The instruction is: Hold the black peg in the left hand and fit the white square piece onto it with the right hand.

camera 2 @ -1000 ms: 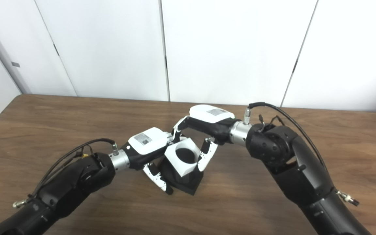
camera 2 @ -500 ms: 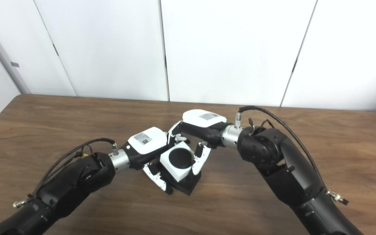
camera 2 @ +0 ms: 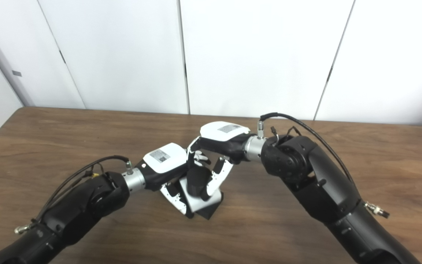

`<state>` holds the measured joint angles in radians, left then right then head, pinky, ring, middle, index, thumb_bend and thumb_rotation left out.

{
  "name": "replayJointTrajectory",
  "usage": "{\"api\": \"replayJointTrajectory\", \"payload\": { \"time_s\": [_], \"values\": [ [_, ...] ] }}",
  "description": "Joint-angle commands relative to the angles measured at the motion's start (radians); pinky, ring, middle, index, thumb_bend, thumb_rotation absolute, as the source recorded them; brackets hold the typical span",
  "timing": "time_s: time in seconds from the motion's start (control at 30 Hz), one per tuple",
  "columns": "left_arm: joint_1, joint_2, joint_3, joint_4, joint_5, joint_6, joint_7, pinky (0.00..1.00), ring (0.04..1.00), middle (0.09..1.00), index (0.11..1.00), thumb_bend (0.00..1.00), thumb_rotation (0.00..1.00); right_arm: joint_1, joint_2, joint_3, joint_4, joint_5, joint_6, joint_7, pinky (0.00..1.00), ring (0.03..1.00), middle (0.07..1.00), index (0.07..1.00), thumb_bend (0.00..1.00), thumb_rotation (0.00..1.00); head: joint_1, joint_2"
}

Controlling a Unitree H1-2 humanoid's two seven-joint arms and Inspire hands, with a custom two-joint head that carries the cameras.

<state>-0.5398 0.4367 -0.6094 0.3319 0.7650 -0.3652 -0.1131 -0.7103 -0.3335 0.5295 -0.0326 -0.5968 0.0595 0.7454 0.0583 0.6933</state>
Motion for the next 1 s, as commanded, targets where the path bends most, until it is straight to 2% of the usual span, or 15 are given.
{"api": "replayJointTrajectory", "payload": {
  "time_s": [0.0, 0.43, 0.53, 0.73, 0.97],
  "values": [
    [0.022, 0.001, -0.045, 0.017, 0.073, 0.013, -0.070, 0.80, 0.909, 0.928, 0.609, 0.94, 0.25, -0.011, -0.004, 0.018, -0.008, 0.003, 0.007, 0.038, 0.92, 0.873, 0.852, 0.734, 1.00, 0.38, 0.000, 0.000],
    [0.023, 0.009, -0.039, 0.009, 0.063, 0.009, -0.075, 0.79, 0.901, 0.923, 0.607, 0.95, 0.25, -0.009, -0.019, 0.018, -0.018, 0.010, 0.021, 0.048, 0.93, 0.883, 0.866, 0.765, 1.00, 0.37, -0.003, 0.005],
    [0.024, 0.008, -0.037, 0.007, 0.059, 0.017, -0.086, 0.80, 0.910, 0.923, 0.609, 0.95, 0.25, -0.008, -0.031, 0.004, -0.028, 0.011, 0.020, 0.037, 0.93, 0.888, 0.867, 0.756, 0.94, 0.32, -0.007, 0.002],
    [0.024, 0.009, -0.036, 0.014, 0.065, 0.012, -0.075, 0.80, 0.904, 0.917, 0.603, 0.95, 0.25, 0.020, -0.058, -0.081, -0.047, 0.048, -0.012, -0.040, 0.87, 0.858, 0.843, 0.718, 0.87, 0.22, -0.012, 0.000],
    [0.025, 0.013, -0.033, 0.003, 0.060, 0.019, -0.088, 0.80, 0.905, 0.915, 0.605, 0.94, 0.26, 0.100, -0.084, -0.246, -0.108, 0.154, 0.018, -0.098, 0.73, 0.838, 0.844, 0.722, 0.85, 0.19, -0.010, 0.001]
  ]
}}
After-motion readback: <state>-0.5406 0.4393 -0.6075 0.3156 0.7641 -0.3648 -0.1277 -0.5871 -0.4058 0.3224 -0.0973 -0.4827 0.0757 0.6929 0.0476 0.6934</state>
